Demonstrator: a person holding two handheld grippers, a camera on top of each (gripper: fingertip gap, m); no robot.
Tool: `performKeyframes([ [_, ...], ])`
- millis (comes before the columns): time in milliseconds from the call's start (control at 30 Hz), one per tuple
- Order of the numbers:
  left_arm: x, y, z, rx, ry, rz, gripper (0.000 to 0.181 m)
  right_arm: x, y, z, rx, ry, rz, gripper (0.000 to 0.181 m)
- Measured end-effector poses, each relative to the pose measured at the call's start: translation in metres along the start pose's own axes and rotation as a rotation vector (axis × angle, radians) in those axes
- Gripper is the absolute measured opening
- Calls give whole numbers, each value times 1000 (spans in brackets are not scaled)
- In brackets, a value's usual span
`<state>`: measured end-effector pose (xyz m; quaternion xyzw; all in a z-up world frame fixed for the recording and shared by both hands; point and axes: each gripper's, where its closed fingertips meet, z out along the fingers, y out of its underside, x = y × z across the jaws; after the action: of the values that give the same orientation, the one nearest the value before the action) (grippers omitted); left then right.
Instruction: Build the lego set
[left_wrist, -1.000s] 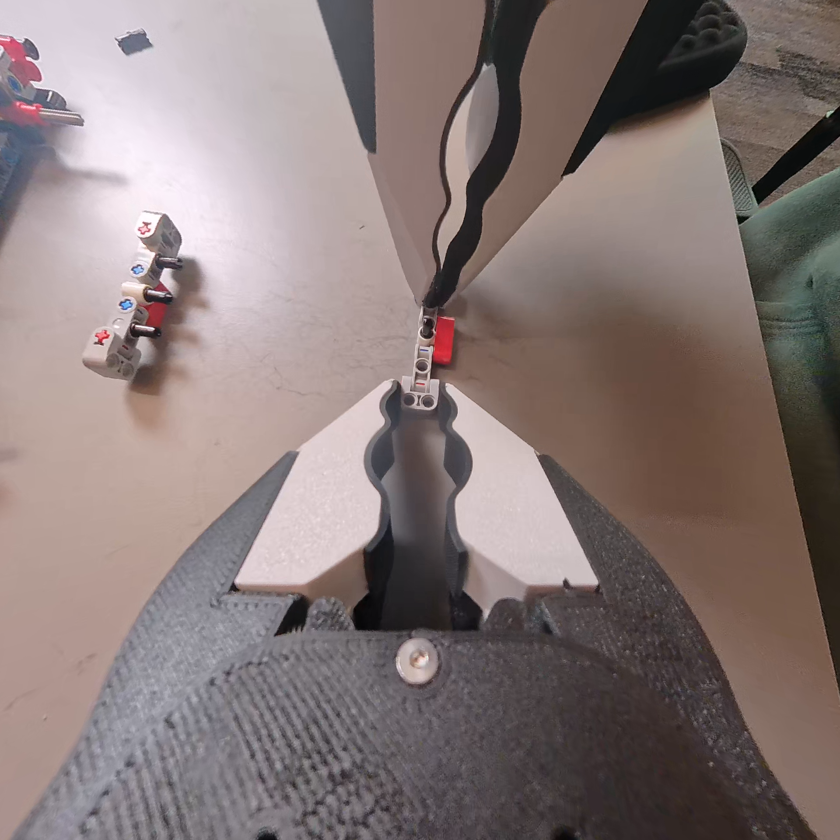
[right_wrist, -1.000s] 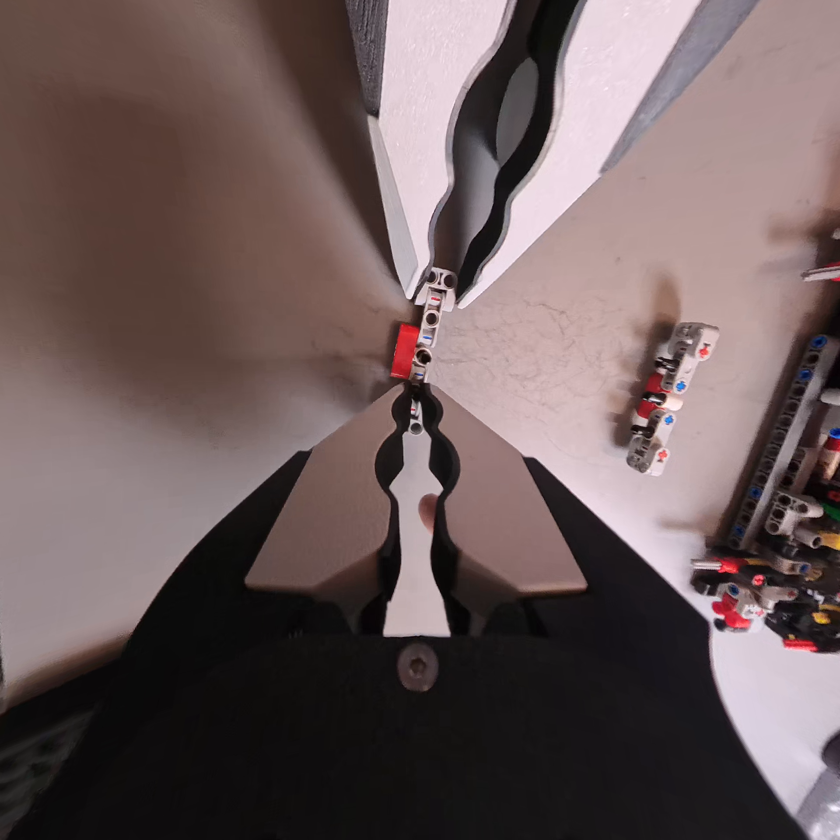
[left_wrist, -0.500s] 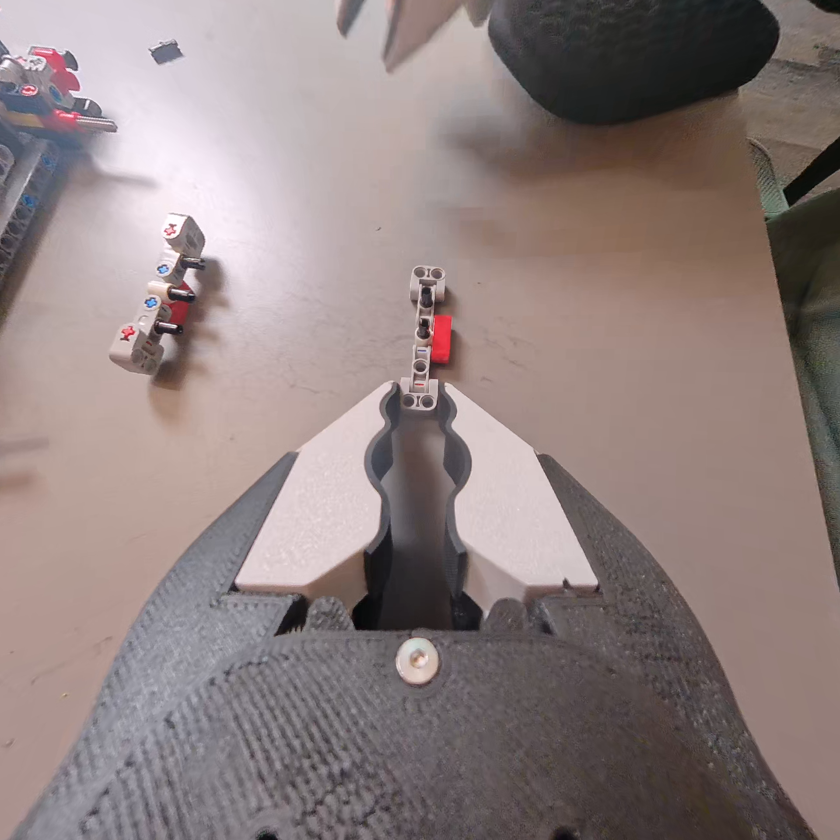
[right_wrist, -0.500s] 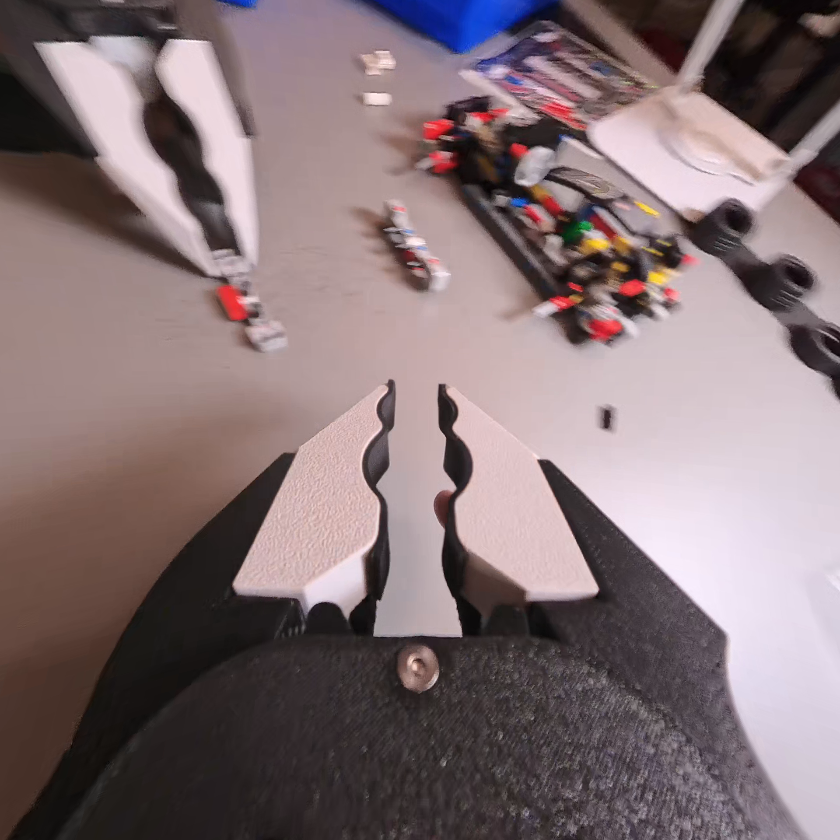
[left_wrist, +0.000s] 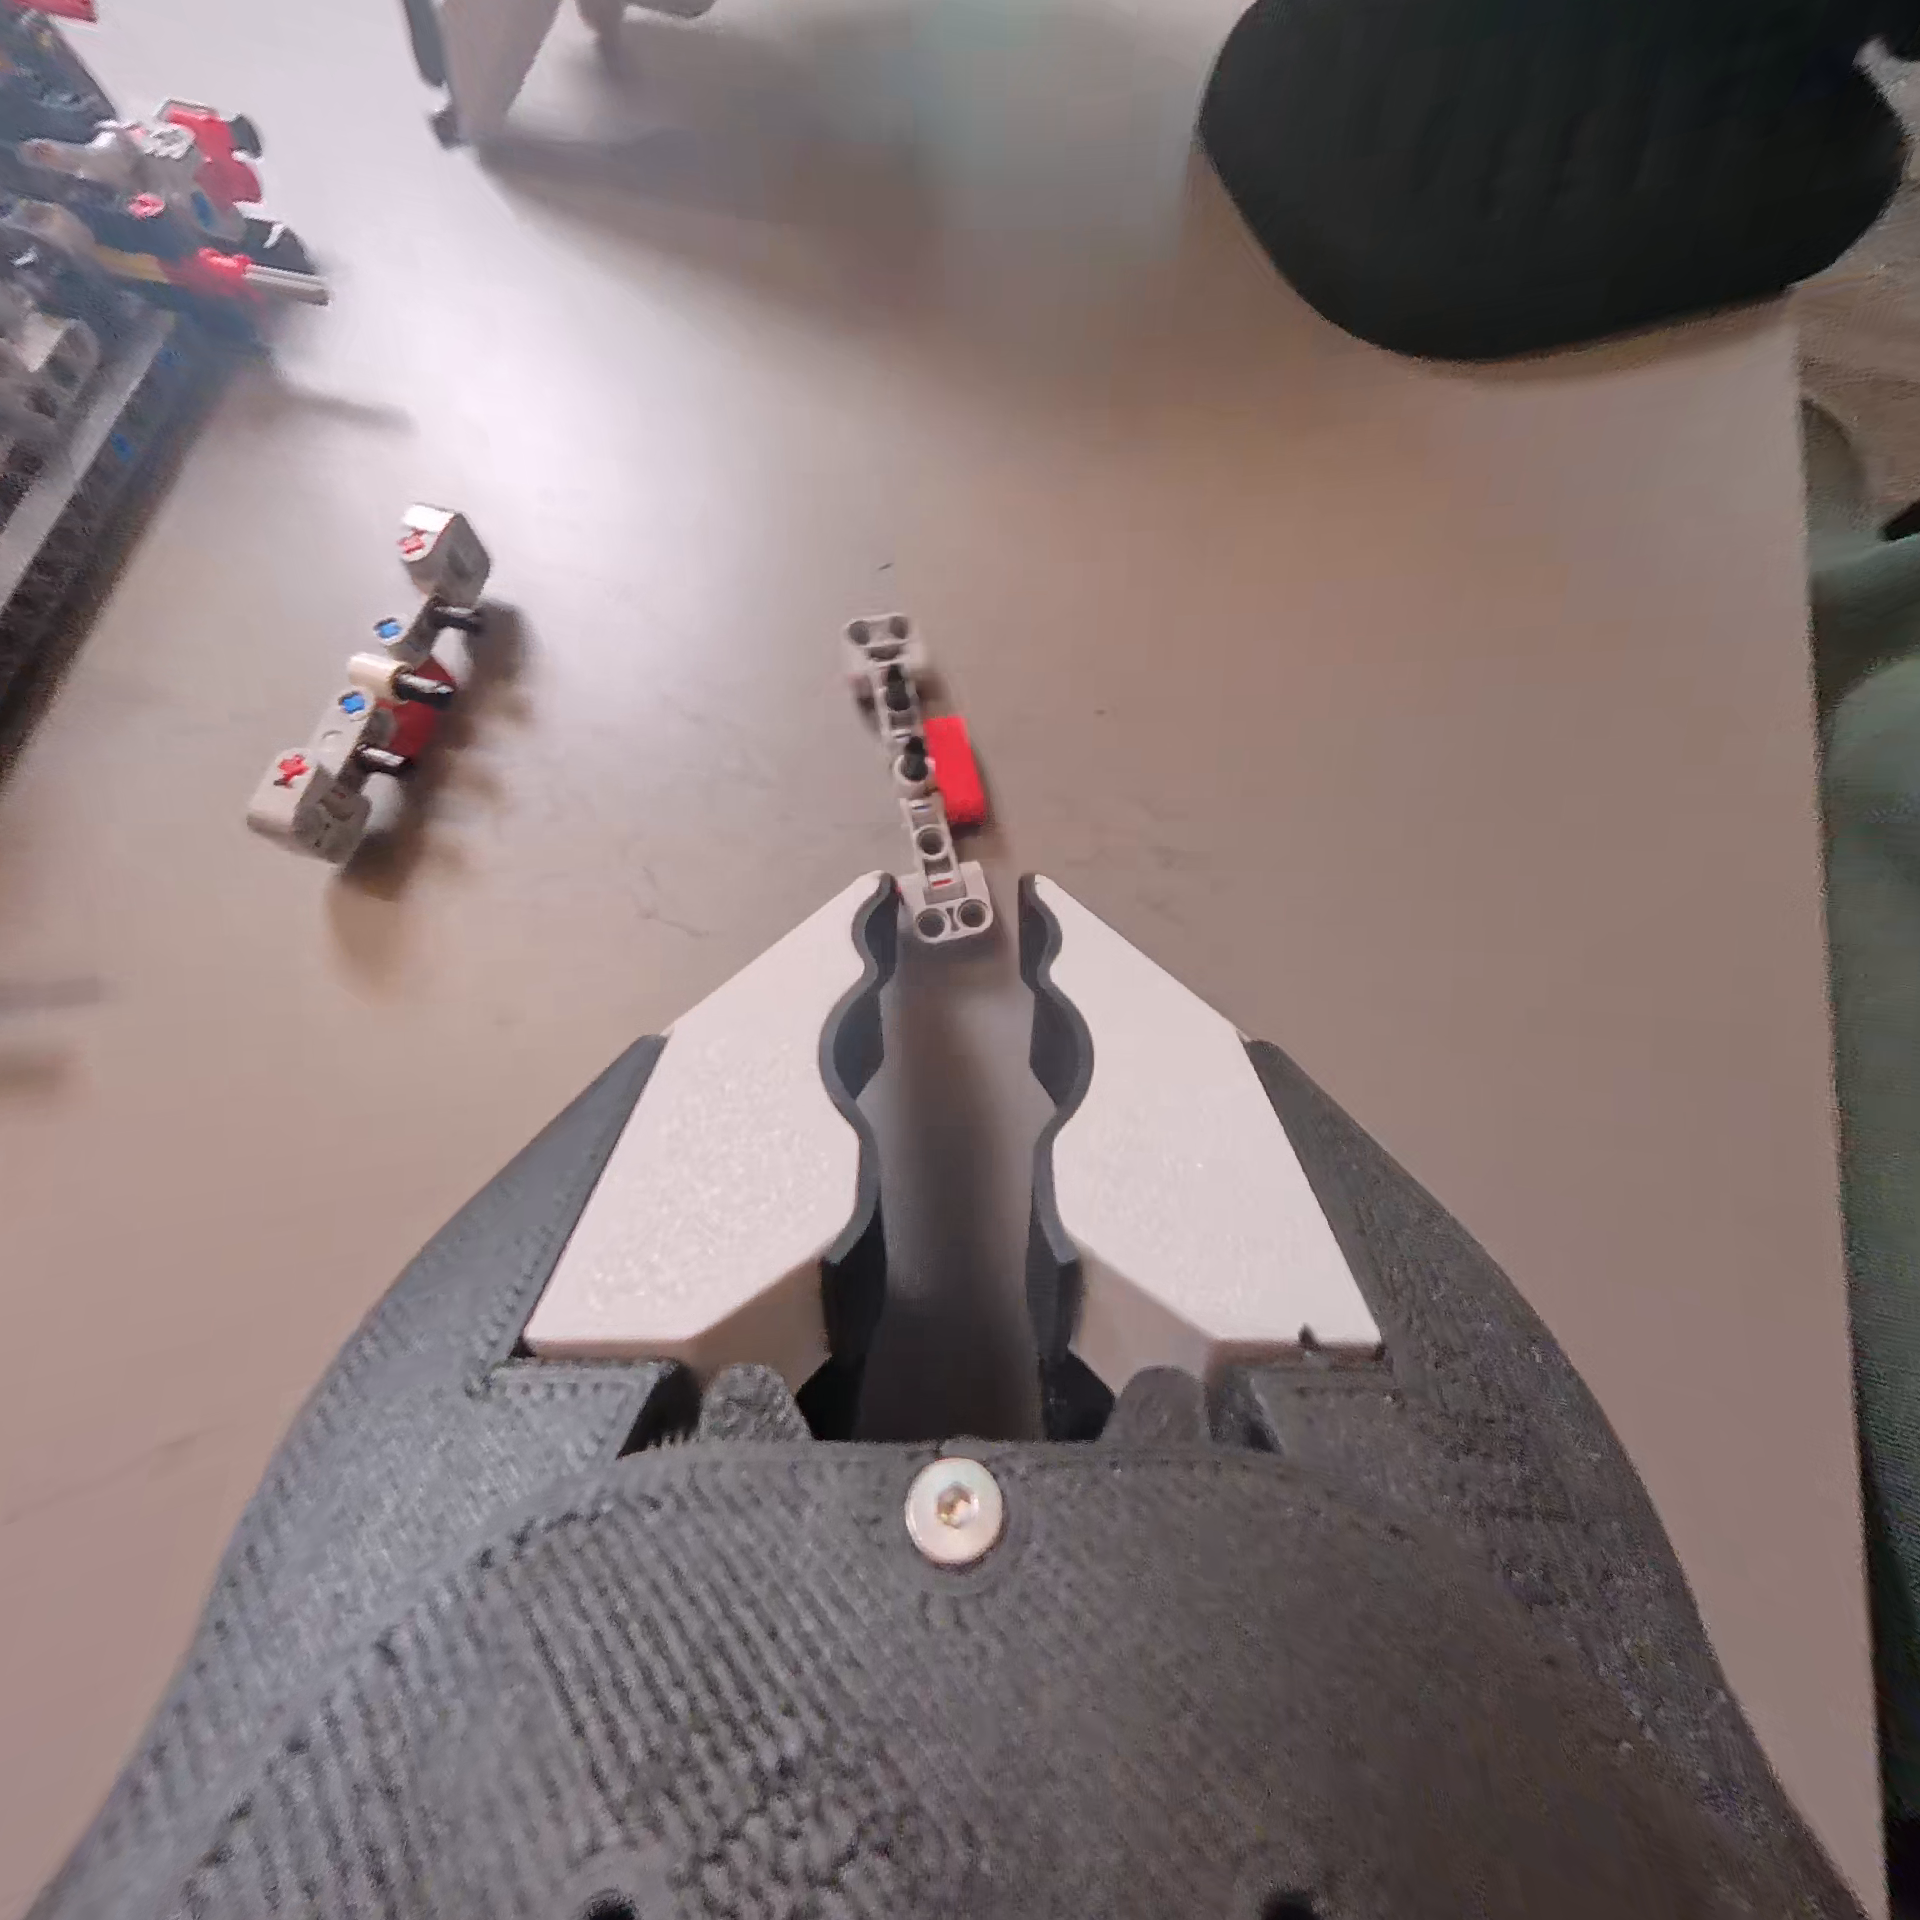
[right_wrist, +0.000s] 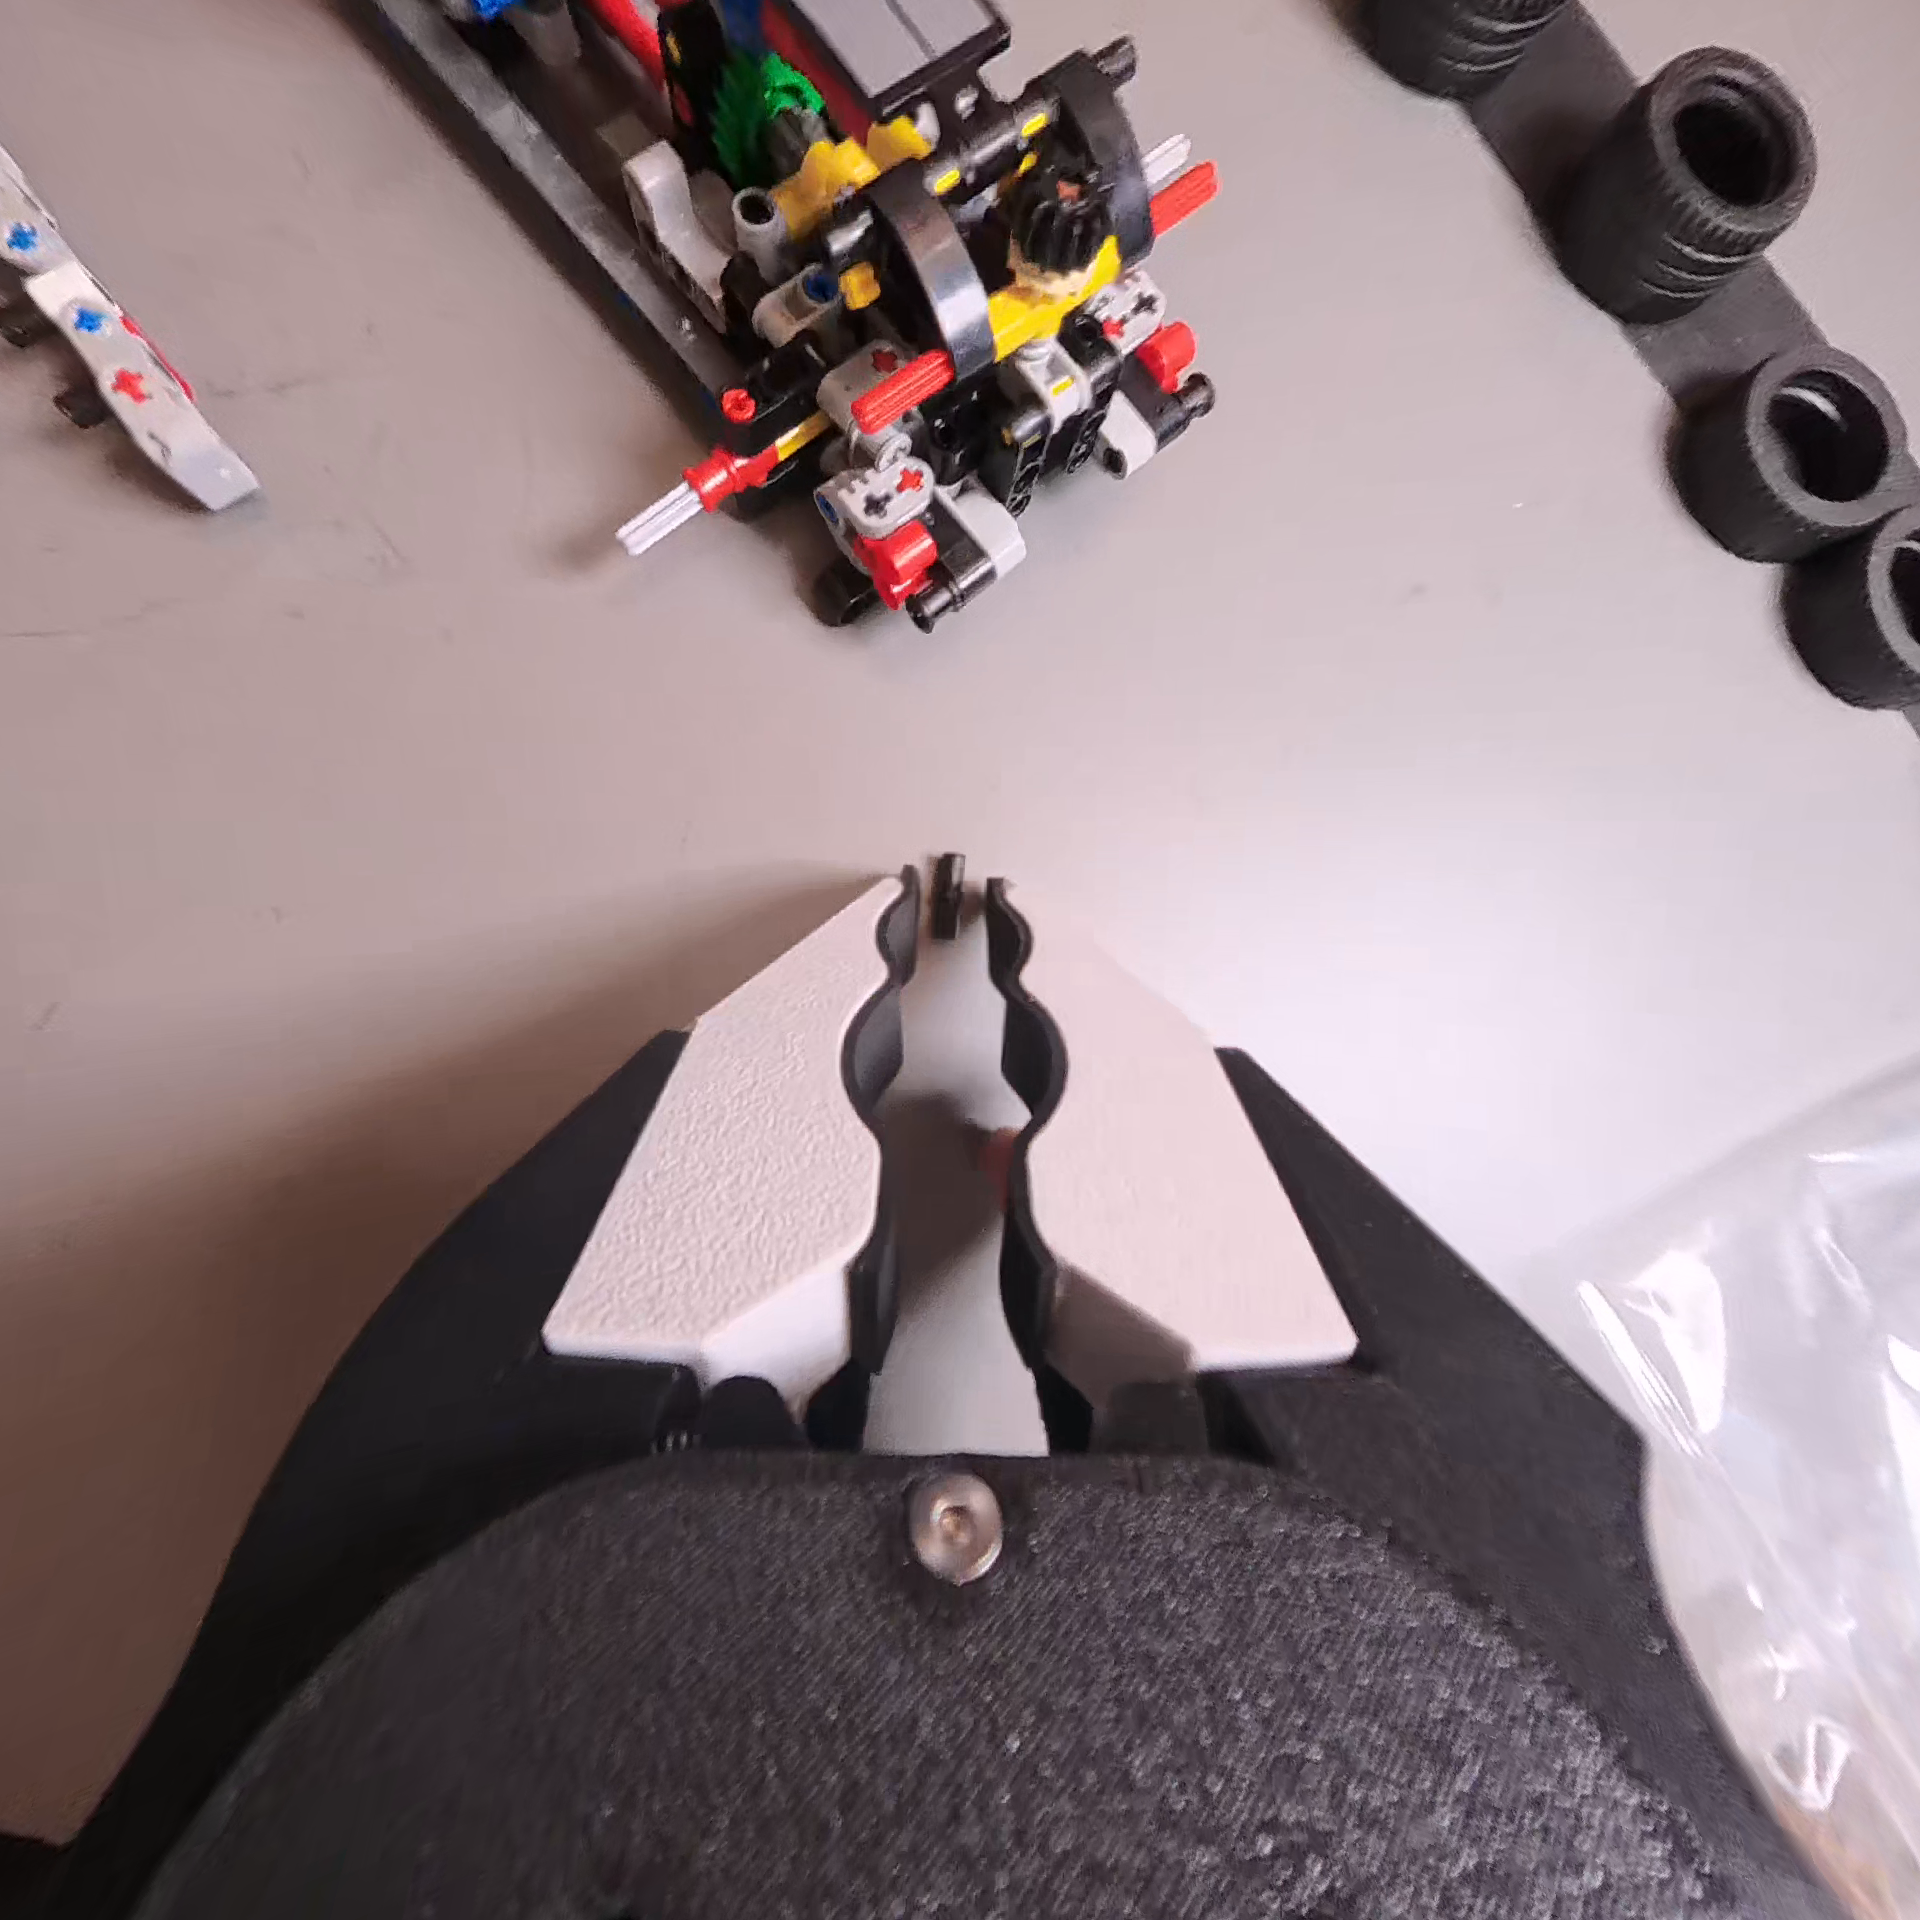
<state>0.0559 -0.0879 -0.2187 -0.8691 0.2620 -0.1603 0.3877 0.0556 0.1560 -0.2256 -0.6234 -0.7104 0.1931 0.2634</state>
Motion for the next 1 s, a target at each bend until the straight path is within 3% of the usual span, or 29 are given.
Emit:
performKeyframes([
  [33,8,-2,-2,8,48,5,24,-2,-1,1,-7,-15,-19,5],
  [133,48,-6,-13,50,311,52,24,-9,-1,0,-17,-33,-70,4],
  [233,53,-16,-24,139,354,105,23,-42,-14,-9,93,-127,-151,4],
  [367,12,-7,-21,92,175,57,12,-114,-14,-30,141,-318,-252,4],
  [500,10,4,-4,-5,133,99,10,-160,-4,-34,104,-379,-365,4],
  [667,34,-15,19,13,125,230,9,-169,-17,-31,110,-381,-412,4],
  [800,6,-27,9,77,12,202,11,-171,-15,-33,102,-396,-423,4],
  [1000,-26,-12,16,1,-26,202,45,-178,-15,-40,150,-430,-430,4],
])
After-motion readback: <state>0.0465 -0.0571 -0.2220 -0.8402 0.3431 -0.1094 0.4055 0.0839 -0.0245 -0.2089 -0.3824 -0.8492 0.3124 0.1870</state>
